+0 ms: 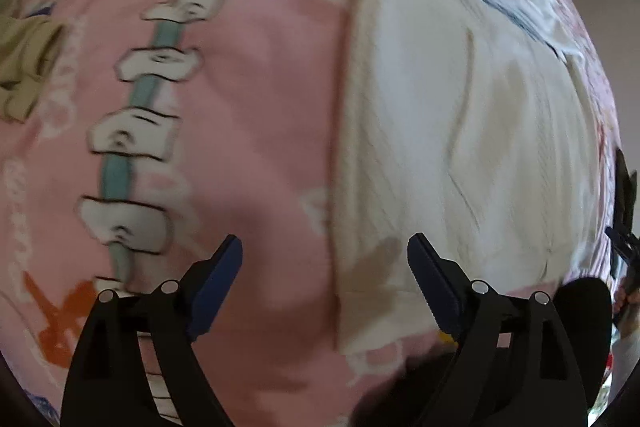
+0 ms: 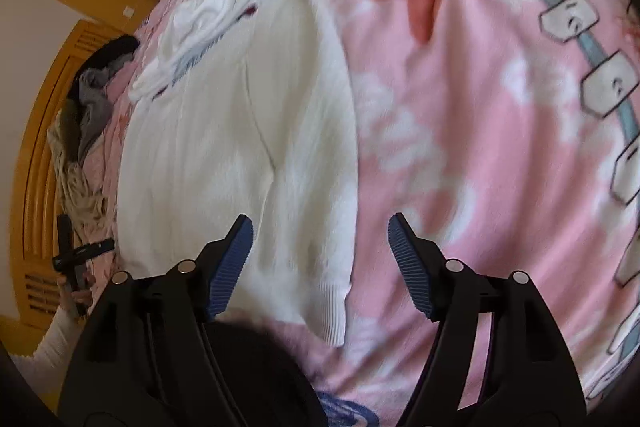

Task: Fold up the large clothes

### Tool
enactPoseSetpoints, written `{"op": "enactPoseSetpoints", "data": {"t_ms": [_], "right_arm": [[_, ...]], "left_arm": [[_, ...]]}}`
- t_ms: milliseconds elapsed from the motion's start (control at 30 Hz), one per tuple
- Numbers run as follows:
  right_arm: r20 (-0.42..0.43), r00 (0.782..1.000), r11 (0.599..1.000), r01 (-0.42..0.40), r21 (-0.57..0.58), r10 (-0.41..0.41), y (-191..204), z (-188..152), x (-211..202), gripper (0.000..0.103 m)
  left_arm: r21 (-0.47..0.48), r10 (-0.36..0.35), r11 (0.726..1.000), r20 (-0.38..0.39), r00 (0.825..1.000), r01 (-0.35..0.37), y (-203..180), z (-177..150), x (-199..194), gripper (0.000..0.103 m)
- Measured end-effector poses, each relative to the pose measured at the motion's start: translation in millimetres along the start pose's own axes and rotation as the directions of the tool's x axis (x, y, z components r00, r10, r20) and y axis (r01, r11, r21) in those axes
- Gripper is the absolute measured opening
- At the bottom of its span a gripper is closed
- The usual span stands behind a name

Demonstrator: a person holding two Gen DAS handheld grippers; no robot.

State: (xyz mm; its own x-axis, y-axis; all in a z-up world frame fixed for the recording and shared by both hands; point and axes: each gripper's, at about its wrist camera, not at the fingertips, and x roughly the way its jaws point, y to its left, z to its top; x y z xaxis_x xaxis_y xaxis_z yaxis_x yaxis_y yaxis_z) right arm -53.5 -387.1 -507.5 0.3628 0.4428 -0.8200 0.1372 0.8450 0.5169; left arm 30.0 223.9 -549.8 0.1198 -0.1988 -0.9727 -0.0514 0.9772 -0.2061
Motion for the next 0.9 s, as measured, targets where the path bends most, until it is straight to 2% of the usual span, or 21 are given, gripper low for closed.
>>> {"op": "enactPoseSetpoints", "data": {"t_ms": [167, 367, 467, 533, 667, 767, 833, 900], "right_arm": [[-0.052, 0.996, 0.997, -0.071, 0.005, 0.071, 5, -8, 22, 0.076], [-0.042, 0.996, 0.997, -0.076, 0.033, 0.077, 2, -9, 37, 0.076], [-0.047, 0.994, 0.995, -0.097, 0.026, 0.098, 2, -11, 41, 0.076], [-0.057, 0.990, 0.991, -0.131, 0.017, 0.132, 3, -13, 42, 0.078], [-0.069, 0.984, 0.986, -0.164, 0.024, 0.165, 0, -15, 43, 0.079], [-0.080, 0.991, 0.994, -0.107, 0.024, 0.108, -7, -14, 43, 0.079], [-0.076, 0.989, 0.992, -0.123, 0.028, 0.124, -12, -15, 42, 0.079], [-0.119, 0.983, 0.991, -0.137, 0.007, 0.136, -10, -17, 51, 0.080]], "left_arm": [[0.021, -0.049, 0.999, -0.019, 0.999, 0.050, -19, -7, 19, 0.087], [0.036, -0.060, 0.997, -0.044, 0.997, 0.061, -32, -7, 40, 0.091], [0.032, -0.126, 0.991, -0.052, 0.991, 0.128, -39, -9, 38, 0.091], [0.024, -0.198, 0.979, -0.070, 0.978, 0.200, -44, -12, 37, 0.091], [0.036, -0.202, 0.978, -0.092, 0.975, 0.206, -49, -14, 43, 0.091], [0.029, -0.198, 0.979, -0.102, 0.975, 0.202, -46, -16, 46, 0.091], [0.036, -0.193, 0.980, -0.111, 0.975, 0.198, -45, -19, 49, 0.091], [0.040, -0.203, 0.977, -0.130, 0.971, 0.209, -47, -16, 55, 0.091]]}}
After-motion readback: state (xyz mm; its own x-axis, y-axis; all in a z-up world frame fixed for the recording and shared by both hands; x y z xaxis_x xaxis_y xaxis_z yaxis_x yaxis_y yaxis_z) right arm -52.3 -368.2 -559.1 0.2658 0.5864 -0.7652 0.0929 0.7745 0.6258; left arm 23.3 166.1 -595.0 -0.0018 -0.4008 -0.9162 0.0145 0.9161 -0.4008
